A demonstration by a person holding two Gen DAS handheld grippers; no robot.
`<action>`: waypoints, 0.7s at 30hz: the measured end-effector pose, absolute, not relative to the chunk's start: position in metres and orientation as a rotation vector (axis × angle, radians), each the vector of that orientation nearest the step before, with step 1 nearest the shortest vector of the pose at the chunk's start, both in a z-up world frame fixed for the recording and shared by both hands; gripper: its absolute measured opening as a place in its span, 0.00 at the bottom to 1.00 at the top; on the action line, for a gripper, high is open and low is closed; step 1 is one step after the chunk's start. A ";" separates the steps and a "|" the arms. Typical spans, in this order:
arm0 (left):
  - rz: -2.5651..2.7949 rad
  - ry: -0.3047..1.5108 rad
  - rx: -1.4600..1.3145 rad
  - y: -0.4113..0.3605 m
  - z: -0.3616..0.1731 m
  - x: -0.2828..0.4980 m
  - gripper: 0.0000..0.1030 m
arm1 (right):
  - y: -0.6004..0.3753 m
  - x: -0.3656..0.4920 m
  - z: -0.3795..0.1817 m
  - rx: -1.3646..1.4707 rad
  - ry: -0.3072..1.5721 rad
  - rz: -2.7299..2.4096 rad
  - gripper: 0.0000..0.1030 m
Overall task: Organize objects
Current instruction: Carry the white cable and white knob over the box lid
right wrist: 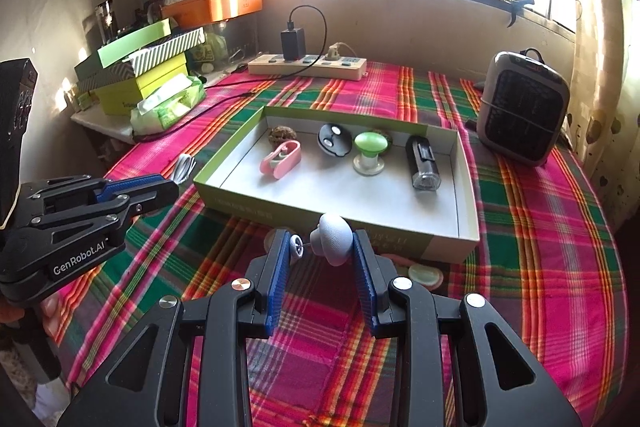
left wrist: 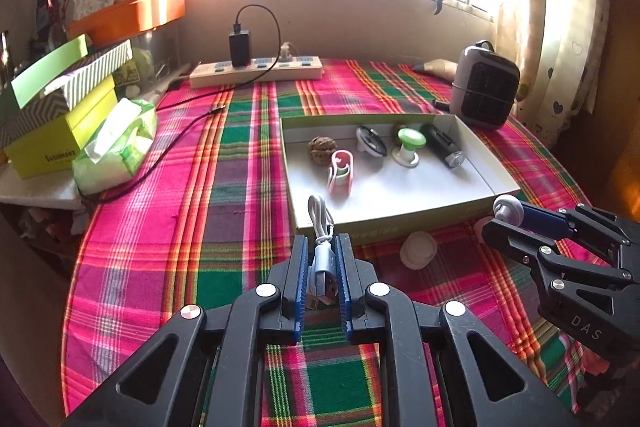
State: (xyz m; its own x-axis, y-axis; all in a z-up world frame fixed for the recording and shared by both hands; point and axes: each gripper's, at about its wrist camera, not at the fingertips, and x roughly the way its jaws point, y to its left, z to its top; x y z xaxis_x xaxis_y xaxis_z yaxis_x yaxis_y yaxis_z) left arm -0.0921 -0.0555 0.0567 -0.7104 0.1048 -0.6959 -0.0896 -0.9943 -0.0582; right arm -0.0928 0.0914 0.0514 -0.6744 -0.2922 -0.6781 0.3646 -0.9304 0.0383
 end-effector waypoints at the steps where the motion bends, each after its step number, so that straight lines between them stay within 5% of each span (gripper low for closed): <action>1: 2.810 -0.029 -1.140 -0.054 0.058 -0.094 0.12 | 0.092 -0.094 0.053 1.017 0.141 -2.582 0.32; 21: 2.740 -0.016 -1.099 -0.032 0.062 -0.128 0.12 | 0.096 -0.145 0.064 1.031 0.215 -2.569 0.32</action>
State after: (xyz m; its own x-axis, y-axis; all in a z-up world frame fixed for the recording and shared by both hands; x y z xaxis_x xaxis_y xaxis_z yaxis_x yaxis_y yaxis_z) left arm -0.1280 -0.0322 0.0625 -0.7072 0.1790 -0.6840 -0.1708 -0.9820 -0.0804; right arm -0.1455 0.0958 0.0640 -0.6676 -0.2749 -0.6919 0.3858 -0.9226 -0.0058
